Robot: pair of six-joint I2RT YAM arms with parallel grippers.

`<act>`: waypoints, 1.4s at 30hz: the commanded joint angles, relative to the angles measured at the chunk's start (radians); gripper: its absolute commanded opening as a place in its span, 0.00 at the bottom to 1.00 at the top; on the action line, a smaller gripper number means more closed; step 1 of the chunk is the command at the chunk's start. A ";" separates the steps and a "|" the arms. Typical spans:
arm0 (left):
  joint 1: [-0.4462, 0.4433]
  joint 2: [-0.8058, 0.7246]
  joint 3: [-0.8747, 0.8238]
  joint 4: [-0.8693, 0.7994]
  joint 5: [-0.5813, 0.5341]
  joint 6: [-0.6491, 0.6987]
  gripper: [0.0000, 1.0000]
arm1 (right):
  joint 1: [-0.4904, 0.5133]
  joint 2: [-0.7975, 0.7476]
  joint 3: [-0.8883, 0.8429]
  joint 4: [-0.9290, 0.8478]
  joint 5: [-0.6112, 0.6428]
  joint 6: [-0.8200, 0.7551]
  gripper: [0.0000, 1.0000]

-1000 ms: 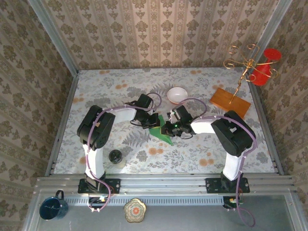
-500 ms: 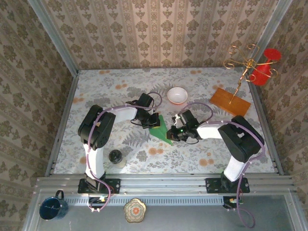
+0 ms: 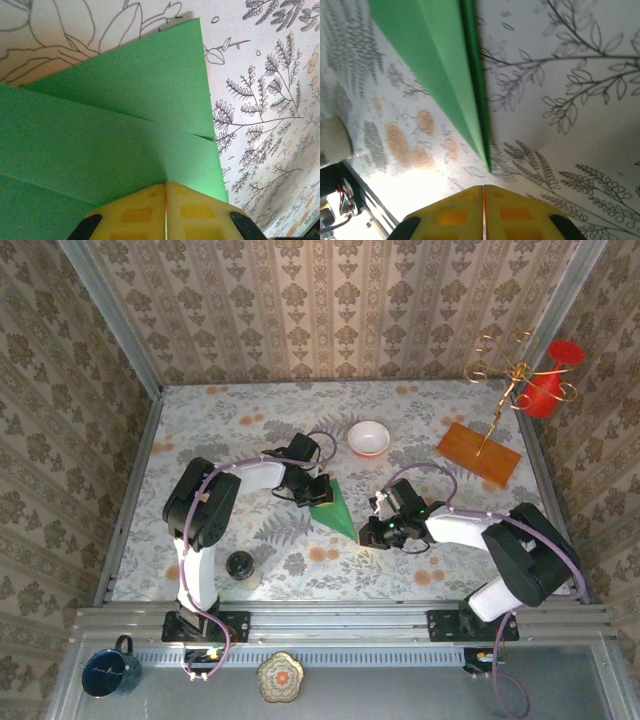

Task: Fold a paper plane with a square sheet of paper (pick it up from the middle)
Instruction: Fourth fold the wing at the center of the table.

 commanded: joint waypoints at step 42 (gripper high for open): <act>0.221 -0.466 -0.399 0.313 0.004 -0.210 0.70 | -0.060 0.369 0.364 0.197 -0.049 -0.094 0.16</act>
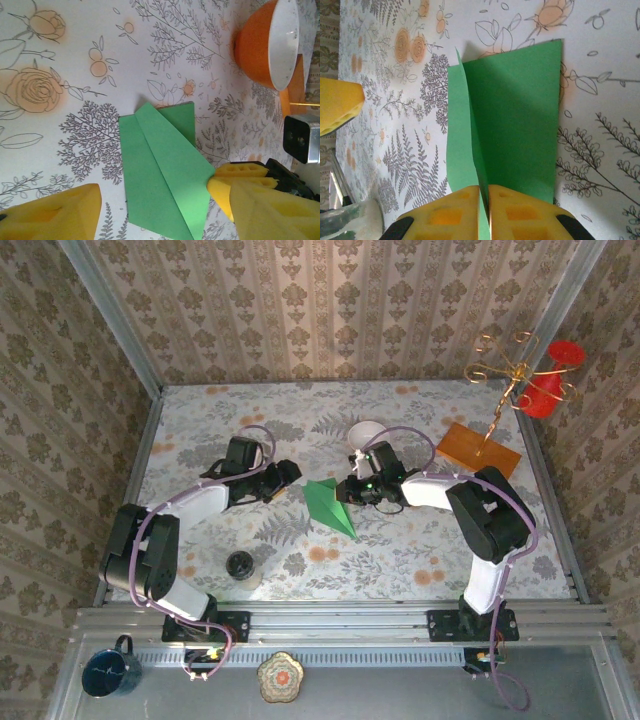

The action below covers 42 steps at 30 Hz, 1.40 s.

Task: Fold a paper plane with a square sheet of paper (pick it up from the middle)
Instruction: Fourth fold the wing at the center of the table, then pick up the paper from the center of the table, then turn over the paper at the center of the table.

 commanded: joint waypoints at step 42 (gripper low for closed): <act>-0.193 -0.048 0.012 0.540 0.309 -0.075 0.56 | -0.118 -0.356 -0.249 0.734 -0.131 0.612 0.08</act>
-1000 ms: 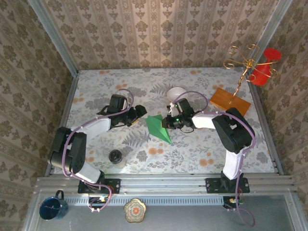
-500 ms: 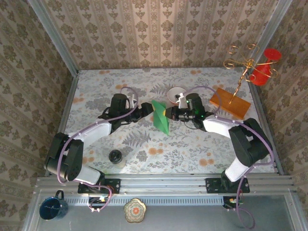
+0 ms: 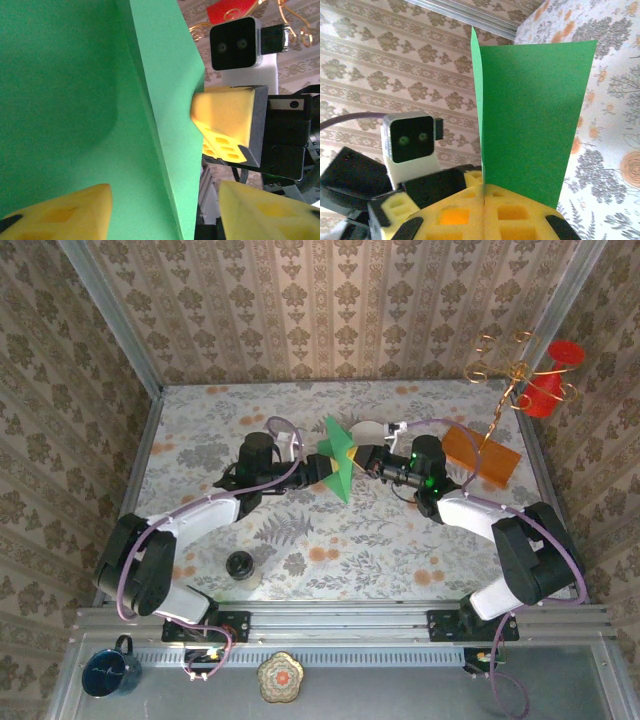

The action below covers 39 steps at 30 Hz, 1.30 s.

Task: Fold a paper plane with a square sheet of paper (pick it up from the middle)
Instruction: Turn over the paper at the center of the table.

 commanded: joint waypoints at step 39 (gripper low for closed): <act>-0.003 0.011 0.073 -0.008 0.030 0.050 0.12 | -0.072 -0.110 -0.022 -0.153 -0.004 -0.012 0.49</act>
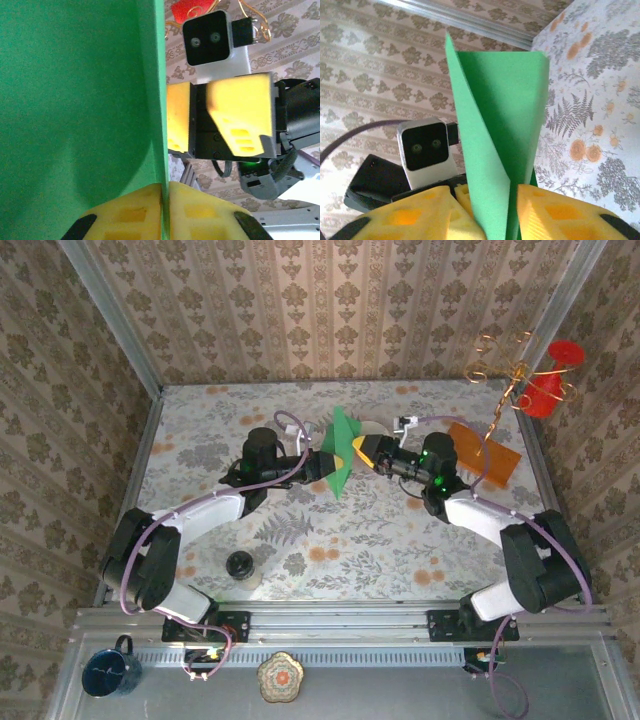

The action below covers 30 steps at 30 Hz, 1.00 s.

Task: Fold a paper plane with a square sheet of paper (pick it up from the middle)
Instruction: Turn over the paper at the center of the table.

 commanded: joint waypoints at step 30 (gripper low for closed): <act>-0.273 0.385 0.534 -1.296 -1.459 0.764 0.10 | -0.064 -0.383 -0.034 -0.981 0.611 -0.469 0.70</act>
